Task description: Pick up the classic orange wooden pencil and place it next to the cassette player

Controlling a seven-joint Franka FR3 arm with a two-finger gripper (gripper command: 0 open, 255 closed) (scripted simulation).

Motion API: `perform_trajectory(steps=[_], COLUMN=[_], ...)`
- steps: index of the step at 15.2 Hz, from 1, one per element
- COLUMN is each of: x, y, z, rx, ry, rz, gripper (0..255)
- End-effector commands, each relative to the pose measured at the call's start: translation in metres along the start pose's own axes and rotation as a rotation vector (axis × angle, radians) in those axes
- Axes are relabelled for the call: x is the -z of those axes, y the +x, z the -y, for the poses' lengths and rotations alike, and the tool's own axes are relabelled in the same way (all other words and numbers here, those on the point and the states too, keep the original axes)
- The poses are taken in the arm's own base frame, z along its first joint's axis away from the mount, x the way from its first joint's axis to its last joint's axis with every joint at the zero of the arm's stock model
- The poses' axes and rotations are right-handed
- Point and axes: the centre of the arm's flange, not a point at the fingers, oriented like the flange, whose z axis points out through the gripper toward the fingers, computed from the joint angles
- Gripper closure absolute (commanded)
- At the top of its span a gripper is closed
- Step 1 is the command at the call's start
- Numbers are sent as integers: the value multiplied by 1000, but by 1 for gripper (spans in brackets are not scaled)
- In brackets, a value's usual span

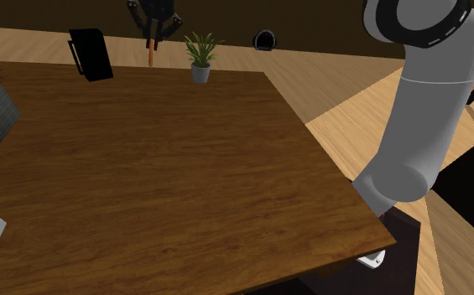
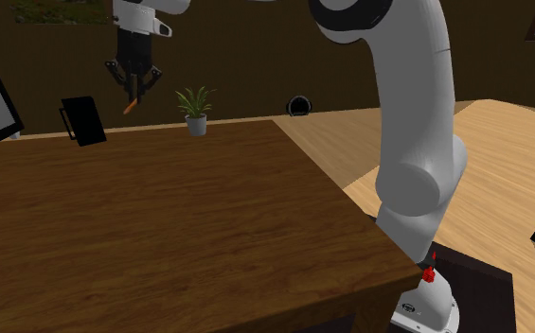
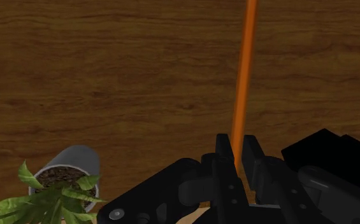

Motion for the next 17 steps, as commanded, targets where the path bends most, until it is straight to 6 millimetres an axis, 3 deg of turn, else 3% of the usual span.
perform_trajectory(steps=[1, 17], x=[-10, -92], y=[0, -1], z=[-1, -21], rx=[0, 0], ry=[1, 1], rz=[0, 0], gripper=[255, 255])
